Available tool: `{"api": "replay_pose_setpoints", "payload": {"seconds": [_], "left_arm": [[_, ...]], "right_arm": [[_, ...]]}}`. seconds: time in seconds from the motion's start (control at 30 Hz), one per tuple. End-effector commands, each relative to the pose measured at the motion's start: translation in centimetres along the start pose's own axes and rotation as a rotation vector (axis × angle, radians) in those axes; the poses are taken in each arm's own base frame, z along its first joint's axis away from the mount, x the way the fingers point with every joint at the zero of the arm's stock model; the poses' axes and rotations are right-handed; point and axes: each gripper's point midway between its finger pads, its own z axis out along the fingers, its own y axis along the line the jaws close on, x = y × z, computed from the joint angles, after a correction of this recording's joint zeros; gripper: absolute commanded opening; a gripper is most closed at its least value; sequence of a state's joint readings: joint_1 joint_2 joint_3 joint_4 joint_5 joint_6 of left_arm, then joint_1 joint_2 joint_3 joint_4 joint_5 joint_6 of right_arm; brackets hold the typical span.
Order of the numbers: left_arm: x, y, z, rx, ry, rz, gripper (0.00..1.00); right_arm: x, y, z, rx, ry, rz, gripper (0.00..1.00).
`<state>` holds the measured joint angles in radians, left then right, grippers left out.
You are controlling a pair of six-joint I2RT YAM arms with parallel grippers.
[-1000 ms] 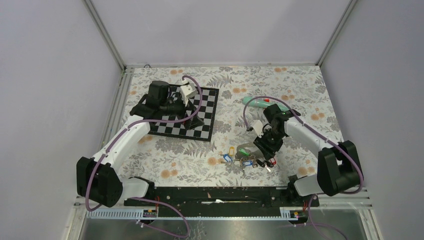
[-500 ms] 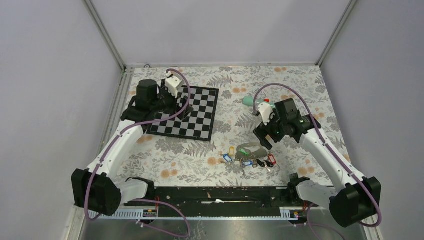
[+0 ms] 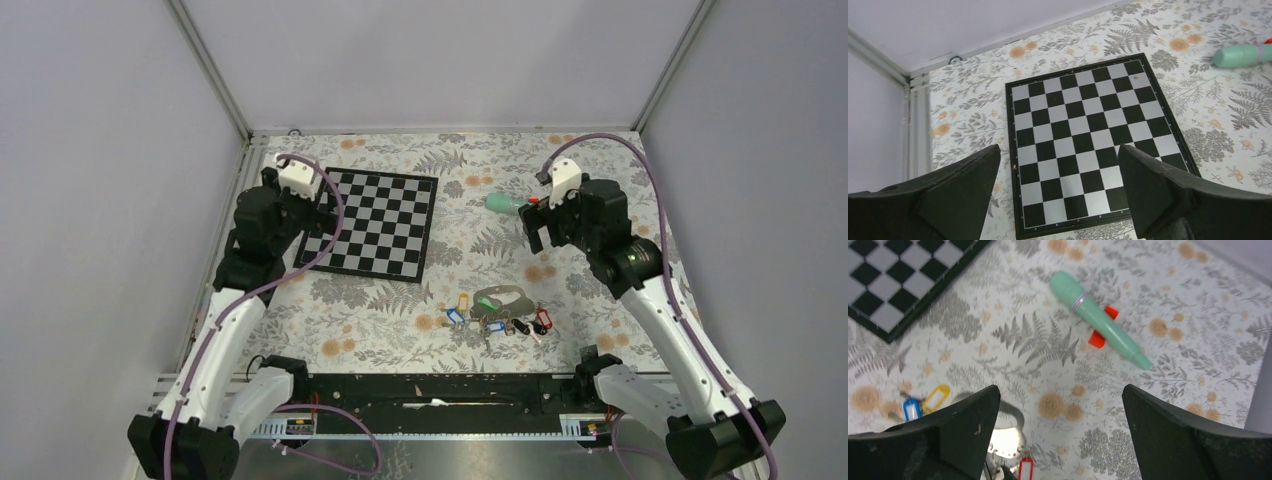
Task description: Put the keys on the keyring
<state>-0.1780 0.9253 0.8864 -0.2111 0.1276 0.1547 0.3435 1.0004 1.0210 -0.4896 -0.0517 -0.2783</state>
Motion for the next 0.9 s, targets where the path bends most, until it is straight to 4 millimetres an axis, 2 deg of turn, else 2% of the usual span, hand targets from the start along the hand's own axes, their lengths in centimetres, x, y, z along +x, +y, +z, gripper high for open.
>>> {"api": "replay_pose_setpoints", "payload": {"seconds": [0.0, 0.27, 0.47, 0.67, 0.87], "left_arm": [[-1.0, 2.0, -1.4, -0.107, -0.082, -0.017, 0.99], [-2.4, 1.2, -1.1, -0.048, -0.129, -0.058, 0.99], [-2.9, 0.3, -1.5, 0.005, -0.163, -0.21, 0.99], [-3.4, 0.2, -2.6, 0.047, -0.159, -0.205, 0.99], [-2.0, -1.2, -2.5, 0.133, -0.133, -0.18, 0.99]], "right_arm": [[-4.0, -2.6, -1.5, 0.156, -0.207, 0.125, 1.0], [-4.8, -2.2, -1.5, 0.123, -0.3, 0.161, 1.0], [-5.4, -0.2, -2.2, 0.005, -0.337, 0.145, 0.99], [-3.8, -0.1, -1.9, 0.018, -0.368, 0.083, 1.0], [-3.5, -0.1, -2.3, 0.024, -0.371, 0.081, 0.99]]}}
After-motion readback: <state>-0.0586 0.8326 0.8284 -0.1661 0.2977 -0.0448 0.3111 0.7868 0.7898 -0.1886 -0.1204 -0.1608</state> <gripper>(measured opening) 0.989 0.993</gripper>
